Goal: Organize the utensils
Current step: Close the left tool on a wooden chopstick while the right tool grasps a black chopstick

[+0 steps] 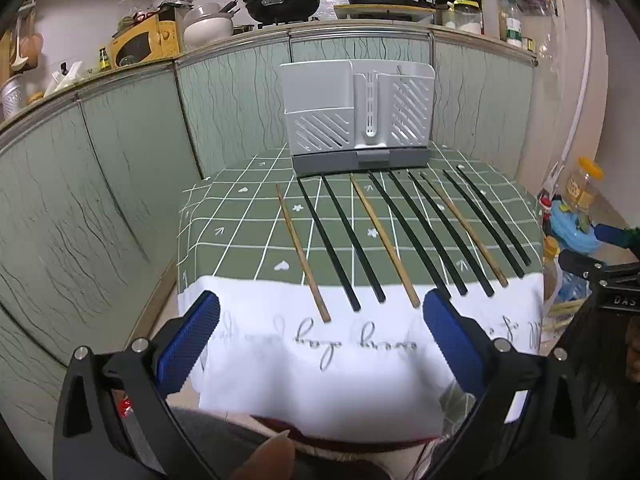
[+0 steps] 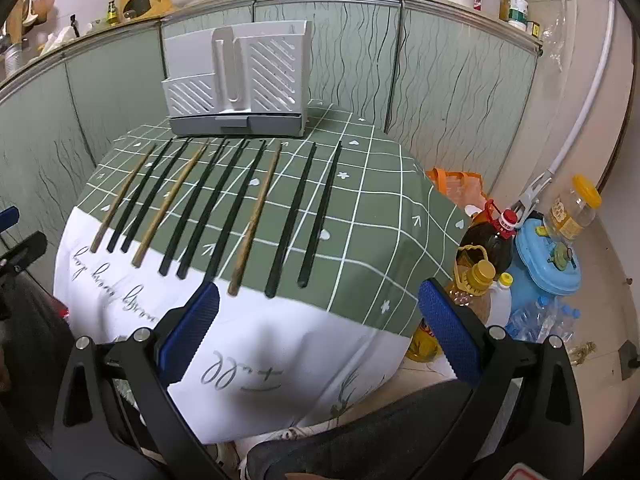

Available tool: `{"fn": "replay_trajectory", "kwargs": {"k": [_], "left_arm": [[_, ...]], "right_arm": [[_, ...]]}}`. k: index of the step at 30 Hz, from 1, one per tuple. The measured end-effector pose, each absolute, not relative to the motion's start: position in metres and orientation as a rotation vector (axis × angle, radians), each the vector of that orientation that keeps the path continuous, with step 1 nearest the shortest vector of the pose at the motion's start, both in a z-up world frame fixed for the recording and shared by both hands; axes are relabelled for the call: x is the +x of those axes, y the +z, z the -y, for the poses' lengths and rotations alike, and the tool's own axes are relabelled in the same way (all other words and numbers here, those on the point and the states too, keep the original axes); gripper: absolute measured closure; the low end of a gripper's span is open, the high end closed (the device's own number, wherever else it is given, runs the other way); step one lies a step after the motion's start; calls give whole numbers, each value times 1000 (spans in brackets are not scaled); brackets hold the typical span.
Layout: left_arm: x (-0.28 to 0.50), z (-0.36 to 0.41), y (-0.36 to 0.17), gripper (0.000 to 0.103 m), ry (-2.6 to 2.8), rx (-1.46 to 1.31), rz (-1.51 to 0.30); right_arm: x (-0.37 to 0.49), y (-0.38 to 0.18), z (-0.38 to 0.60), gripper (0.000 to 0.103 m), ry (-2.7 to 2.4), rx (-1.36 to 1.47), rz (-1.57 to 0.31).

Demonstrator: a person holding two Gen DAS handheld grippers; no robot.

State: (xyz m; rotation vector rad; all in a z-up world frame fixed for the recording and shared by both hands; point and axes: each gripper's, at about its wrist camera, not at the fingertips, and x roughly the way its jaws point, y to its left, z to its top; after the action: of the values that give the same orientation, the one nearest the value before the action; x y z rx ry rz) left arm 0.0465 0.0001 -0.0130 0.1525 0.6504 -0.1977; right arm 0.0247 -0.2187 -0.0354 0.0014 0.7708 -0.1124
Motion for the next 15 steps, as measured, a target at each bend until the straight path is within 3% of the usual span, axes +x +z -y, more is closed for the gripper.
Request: {"fn": "replay_trajectory", "kwargs": {"k": [15], "left_arm": [[121, -20, -35, 4, -105, 92, -690]], "right_arm": [[84, -51, 239, 8, -125, -29, -766]]}}
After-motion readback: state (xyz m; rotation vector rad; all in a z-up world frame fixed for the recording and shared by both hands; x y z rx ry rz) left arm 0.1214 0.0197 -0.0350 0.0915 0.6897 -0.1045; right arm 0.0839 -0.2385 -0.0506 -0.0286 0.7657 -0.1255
